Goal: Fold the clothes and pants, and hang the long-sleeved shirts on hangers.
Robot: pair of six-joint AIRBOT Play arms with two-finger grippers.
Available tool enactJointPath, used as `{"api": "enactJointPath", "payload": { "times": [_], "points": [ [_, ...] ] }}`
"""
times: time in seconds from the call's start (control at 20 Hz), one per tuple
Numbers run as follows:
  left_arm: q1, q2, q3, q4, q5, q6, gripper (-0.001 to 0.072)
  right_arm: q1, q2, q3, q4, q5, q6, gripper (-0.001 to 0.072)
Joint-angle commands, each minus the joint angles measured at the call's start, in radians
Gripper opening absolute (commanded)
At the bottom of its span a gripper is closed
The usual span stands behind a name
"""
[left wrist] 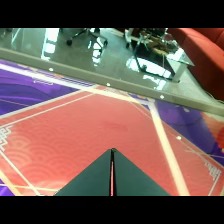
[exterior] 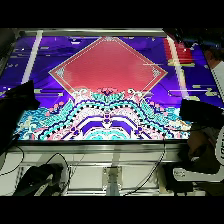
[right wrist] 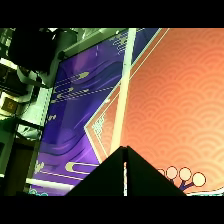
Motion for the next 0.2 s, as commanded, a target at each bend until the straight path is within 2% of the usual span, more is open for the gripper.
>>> {"api": "enactJointPath", "payload": {
  "times": [0.0,0.15],
  "points": [
    [0.001,0.001,0.001,0.000,0.000,0.000,0.0015,0.002,0.000,0.001,0.000,0.000,0.000,0.0014],
    [0.001,0.001,0.001,0.000,0.000,0.000,0.0015,0.002,0.000,0.001,0.000,0.000,0.000,0.0014]
  ]
}}
